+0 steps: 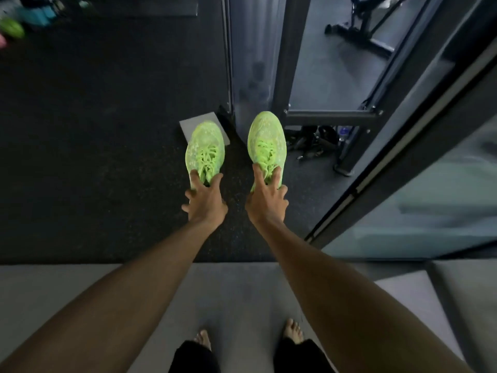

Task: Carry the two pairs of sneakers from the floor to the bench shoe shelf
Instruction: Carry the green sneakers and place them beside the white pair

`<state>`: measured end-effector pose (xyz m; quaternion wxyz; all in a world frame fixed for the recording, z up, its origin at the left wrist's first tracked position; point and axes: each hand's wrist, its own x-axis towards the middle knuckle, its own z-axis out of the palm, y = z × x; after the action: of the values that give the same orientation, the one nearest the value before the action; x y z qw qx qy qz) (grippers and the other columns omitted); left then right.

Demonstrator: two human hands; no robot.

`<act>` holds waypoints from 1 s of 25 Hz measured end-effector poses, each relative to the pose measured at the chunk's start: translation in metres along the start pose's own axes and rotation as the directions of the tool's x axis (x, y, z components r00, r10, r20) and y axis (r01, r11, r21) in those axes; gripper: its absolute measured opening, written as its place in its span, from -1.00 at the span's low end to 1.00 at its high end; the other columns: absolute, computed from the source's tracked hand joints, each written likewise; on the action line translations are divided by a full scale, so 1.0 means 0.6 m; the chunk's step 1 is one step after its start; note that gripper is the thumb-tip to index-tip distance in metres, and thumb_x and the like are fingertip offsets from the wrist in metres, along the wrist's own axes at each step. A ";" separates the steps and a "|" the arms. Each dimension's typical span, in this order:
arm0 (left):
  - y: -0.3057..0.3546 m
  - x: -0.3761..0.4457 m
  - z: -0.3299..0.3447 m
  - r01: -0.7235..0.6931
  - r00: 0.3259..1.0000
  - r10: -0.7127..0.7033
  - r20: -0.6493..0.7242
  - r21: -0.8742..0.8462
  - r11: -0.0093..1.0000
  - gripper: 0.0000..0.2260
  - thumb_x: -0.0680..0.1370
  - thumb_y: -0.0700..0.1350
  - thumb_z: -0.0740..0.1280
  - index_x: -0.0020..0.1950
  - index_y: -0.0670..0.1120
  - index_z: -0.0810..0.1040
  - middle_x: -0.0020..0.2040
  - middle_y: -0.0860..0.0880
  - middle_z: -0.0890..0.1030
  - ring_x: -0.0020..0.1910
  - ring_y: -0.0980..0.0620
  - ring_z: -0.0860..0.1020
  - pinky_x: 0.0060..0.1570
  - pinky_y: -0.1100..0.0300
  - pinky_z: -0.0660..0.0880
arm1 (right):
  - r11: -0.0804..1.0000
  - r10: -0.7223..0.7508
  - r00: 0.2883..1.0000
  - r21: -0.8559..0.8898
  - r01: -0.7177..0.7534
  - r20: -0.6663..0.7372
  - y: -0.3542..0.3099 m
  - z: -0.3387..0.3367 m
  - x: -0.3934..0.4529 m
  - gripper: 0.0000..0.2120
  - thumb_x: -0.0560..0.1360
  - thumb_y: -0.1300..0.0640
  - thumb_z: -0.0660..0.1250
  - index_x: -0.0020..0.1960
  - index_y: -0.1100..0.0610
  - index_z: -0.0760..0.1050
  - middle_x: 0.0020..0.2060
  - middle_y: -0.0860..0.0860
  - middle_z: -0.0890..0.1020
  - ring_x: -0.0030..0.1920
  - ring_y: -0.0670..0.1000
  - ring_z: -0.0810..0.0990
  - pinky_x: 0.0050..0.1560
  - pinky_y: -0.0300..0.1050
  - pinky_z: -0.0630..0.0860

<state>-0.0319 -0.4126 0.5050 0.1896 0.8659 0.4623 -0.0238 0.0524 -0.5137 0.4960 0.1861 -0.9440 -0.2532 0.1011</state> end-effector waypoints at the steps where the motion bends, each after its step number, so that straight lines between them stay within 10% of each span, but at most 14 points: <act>1: 0.002 -0.029 -0.023 0.007 0.999 -0.007 0.034 0.009 1.000 -0.35 0.55 -0.11 0.41 0.53 0.25 0.21 0.58 -0.17 -0.10 0.34 -0.34 0.32 0.19 -0.32 0.39 | 1.000 0.027 1.000 0.012 -0.027 0.011 -0.008 -0.021 -0.031 -0.23 0.58 0.11 0.33 0.60 -0.21 -0.04 0.61 0.17 -0.07 0.36 0.35 0.31 0.10 0.30 0.51; 13: 0.048 -0.312 -0.066 -0.381 0.844 0.280 0.457 0.145 0.913 -0.46 0.51 -0.03 0.34 0.47 0.18 0.32 0.42 -0.22 0.25 0.31 -0.36 0.45 0.28 -0.21 0.48 | 0.810 0.537 0.827 0.171 -0.560 0.166 0.063 -0.154 -0.380 -0.35 0.55 0.14 0.28 0.53 -0.25 0.16 0.58 0.07 0.09 0.42 0.33 0.29 0.24 0.29 0.46; 25: 0.361 -1.004 0.224 -0.887 0.353 0.768 0.534 -0.069 0.456 -0.44 0.56 -0.07 0.33 0.51 0.24 0.26 0.55 -0.19 0.08 0.29 -0.38 0.42 0.23 -0.24 0.45 | 0.417 0.907 0.407 0.375 -0.828 -0.111 0.581 -0.306 -0.979 -0.27 0.55 0.10 0.33 0.58 -0.21 0.03 0.61 0.12 -0.02 0.41 0.36 0.28 0.18 0.30 0.46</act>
<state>-0.1825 -1.0451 0.5774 0.1830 0.9562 -0.1148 -0.1976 -0.2417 -1.1514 0.5795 0.2635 -0.9051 0.3257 0.0728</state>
